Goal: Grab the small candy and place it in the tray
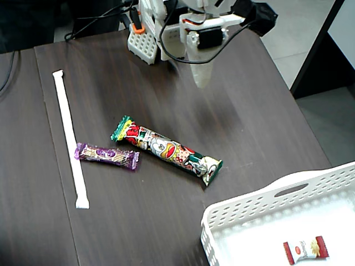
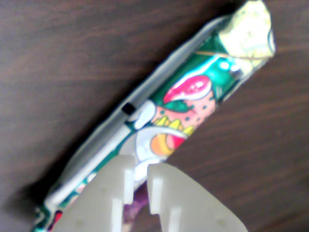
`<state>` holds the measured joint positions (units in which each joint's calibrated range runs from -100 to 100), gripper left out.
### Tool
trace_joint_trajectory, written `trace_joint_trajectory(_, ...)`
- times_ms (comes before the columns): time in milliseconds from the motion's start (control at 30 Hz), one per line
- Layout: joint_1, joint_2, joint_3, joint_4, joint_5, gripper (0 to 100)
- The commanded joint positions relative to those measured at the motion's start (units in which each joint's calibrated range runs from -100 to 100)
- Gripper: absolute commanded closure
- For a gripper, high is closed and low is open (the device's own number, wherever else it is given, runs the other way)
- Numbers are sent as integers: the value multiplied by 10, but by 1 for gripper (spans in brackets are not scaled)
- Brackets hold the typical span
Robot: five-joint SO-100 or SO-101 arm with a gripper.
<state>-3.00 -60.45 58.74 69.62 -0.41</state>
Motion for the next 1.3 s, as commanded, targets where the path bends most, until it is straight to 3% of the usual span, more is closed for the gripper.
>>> trace_joint_trajectory(0, 2, -103, 55, -29, 2, 99)
trace_joint_trajectory(300, 2, -279, 178, -20, 2, 99)
trace_joint_trajectory(533, 4, -389, 224, 46, 3, 99)
trace_joint_trajectory(1267, 12, -392, 339, 38, 1, 99)
